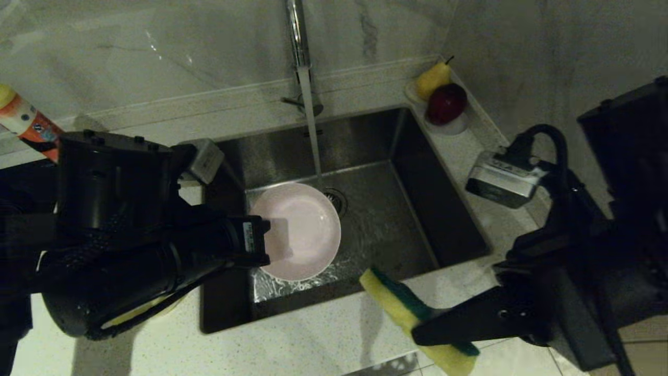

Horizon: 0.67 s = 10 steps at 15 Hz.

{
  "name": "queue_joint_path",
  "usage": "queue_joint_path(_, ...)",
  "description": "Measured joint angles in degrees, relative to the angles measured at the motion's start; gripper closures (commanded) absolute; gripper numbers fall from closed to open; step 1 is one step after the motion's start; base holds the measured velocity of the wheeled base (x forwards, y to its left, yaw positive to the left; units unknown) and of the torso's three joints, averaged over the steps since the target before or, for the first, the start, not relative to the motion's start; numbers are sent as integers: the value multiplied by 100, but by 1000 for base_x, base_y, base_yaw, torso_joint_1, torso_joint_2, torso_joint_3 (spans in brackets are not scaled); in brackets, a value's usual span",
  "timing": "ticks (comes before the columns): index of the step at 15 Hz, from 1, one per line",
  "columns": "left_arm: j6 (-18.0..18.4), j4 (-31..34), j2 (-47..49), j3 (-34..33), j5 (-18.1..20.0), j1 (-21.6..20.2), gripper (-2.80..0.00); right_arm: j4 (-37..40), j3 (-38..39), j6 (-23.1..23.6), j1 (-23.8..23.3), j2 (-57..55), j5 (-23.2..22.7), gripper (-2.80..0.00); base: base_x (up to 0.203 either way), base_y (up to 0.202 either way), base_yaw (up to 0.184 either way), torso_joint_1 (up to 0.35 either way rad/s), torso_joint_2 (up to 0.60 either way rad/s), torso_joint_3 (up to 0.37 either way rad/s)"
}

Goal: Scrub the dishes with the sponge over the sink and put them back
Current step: Wipe the bowl

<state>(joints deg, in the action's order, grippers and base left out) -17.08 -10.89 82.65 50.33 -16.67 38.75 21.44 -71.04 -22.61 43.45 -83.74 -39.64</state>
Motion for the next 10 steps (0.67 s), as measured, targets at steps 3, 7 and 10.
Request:
queue_joint_path(3,172,-482,68,-416,10,16,0,16,-463,27,330,-675,487,0,0,0,0,0,0,0)
queue_joint_path(7,579,-1521,268,-781,-250,29,0,31,-961,35,606,-1304,638,0,0,0,0,0,0,0)
queue_joint_path(10,1107,-1656,307,-948,-396,197,0,8,-1255,8,760,-1695,639,0,0,0,0,0,0,0)
